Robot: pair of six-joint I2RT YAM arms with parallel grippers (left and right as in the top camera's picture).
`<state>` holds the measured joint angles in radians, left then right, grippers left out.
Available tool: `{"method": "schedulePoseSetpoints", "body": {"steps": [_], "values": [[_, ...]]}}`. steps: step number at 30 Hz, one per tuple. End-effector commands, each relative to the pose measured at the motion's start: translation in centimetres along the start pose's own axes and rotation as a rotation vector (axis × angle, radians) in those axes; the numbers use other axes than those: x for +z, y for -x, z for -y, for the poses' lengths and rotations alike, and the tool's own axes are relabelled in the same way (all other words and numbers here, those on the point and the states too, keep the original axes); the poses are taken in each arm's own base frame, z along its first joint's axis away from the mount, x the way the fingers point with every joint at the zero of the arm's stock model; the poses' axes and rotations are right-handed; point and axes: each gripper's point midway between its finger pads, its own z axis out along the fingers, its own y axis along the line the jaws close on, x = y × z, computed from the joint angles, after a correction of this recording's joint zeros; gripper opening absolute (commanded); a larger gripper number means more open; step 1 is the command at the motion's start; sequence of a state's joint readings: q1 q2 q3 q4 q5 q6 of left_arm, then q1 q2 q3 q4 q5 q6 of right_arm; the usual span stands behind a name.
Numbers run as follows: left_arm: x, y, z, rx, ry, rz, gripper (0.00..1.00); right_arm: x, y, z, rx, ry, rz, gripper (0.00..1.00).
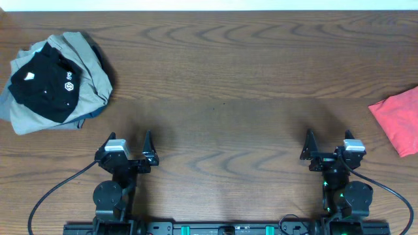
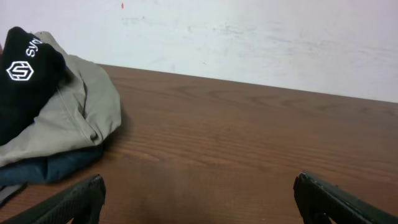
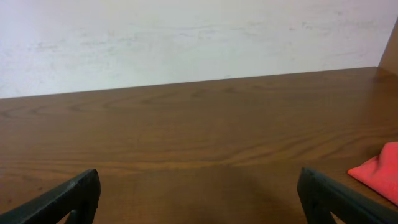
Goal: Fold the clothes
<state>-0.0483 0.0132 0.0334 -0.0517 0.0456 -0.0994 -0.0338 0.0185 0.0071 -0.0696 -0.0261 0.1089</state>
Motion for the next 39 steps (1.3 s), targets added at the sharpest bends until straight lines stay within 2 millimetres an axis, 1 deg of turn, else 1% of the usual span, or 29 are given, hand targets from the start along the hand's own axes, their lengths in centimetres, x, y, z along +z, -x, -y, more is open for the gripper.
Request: {"method": "schedulePoseSetpoints", "body": {"steps": [1,4,10,14,18,21,26,29,32,34,37,39], "values": [[0.2,-1.6,-0.4,0.016,0.012,-0.039,0.98,0.0,-0.1,0.2,-0.012,-0.010,-0.001,0.99],[0.2,-1.6,-0.4,0.016,0.012,-0.039,0.98,0.0,0.1,0.2,-0.012,-0.008,0.004,0.99],[0.2,-1.7,-0.4,0.004,0.013,-0.044,0.98,0.1,-0.3,0.1,0.031,0.002,-0.012,0.99],[0.1,-1.7,-0.4,-0.043,0.020,-0.075,0.98,0.0,-0.4,-0.8,0.031,0.047,-0.040,0.99],[-0.1,-0.5,-0.2,-0.042,0.027,-0.114,0.98,-0.2,-0.6,-0.9,0.037,0.044,-0.131,0.99],[-0.1,0.8,0.0,-0.038,0.036,-0.160,0.98,-0.1,0.2,-1.0,0.037,0.036,-0.198,0.99],[0.7,3.1,-0.3,-0.023,0.101,-0.290,0.98,1.1,2.6,-1.3,0.030,0.033,-0.295,0.99],[1.9,4.5,-0.1,-0.009,0.115,-0.382,0.98,2.0,3.3,-1.5,0.034,0.030,-0.390,0.99],[3.0,5.7,0.1,-0.006,0.133,-0.483,0.98,2.8,3.1,-1.4,0.043,0.015,-0.511,0.99],[3.3,6.1,0.2,-0.003,0.150,-0.578,0.98,3.2,2.6,-1.4,0.050,0.004,-0.603,0.99],[3.1,5.9,0.2,0.000,0.171,-0.728,0.98,3.5,1.9,-1.3,0.049,-0.005,-0.731,0.99],[2.9,5.4,0.1,0.007,0.185,-0.814,0.98,4.0,1.7,-1.8,0.065,0.017,-0.785,0.99]]}}
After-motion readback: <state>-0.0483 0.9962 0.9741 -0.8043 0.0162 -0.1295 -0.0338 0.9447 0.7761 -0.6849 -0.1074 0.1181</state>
